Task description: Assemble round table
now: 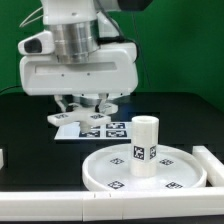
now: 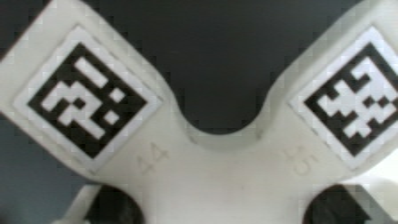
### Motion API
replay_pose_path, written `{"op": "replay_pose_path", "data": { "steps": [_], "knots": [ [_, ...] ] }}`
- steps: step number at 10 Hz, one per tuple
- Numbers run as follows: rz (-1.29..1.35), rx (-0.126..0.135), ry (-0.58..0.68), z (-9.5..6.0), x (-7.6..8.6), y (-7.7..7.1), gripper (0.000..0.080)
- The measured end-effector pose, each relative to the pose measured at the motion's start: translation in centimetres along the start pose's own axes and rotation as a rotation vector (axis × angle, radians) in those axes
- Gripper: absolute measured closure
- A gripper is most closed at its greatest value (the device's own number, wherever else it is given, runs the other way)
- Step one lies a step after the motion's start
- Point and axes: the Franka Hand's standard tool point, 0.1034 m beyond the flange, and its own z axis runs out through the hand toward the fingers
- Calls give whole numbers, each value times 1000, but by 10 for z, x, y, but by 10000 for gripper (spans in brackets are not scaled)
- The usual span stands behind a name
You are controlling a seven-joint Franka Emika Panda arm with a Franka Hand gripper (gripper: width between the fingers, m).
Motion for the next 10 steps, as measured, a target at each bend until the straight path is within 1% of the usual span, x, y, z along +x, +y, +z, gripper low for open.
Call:
{"op": "replay_pose_path", "data": {
  "steps": [1,2,3,5,6,7,8,9,10],
  "knots": [
    [12,13,-14,-15,7,-18,354],
    [19,19,-12,-24,15,-30,354],
    [14,16,-11,-21,15,-27,354],
    [14,15,-13,-20,14,-27,354],
    [5,16,-32,-21,14,-27,354],
    [-7,22,-62,-30,22,-33,354],
    [21,28,-30,-44,37,-56,354],
    [-4,30,-17,-52,45,-72,354],
    [-42,24,-17,-58,57,-84,354]
  ]
}}
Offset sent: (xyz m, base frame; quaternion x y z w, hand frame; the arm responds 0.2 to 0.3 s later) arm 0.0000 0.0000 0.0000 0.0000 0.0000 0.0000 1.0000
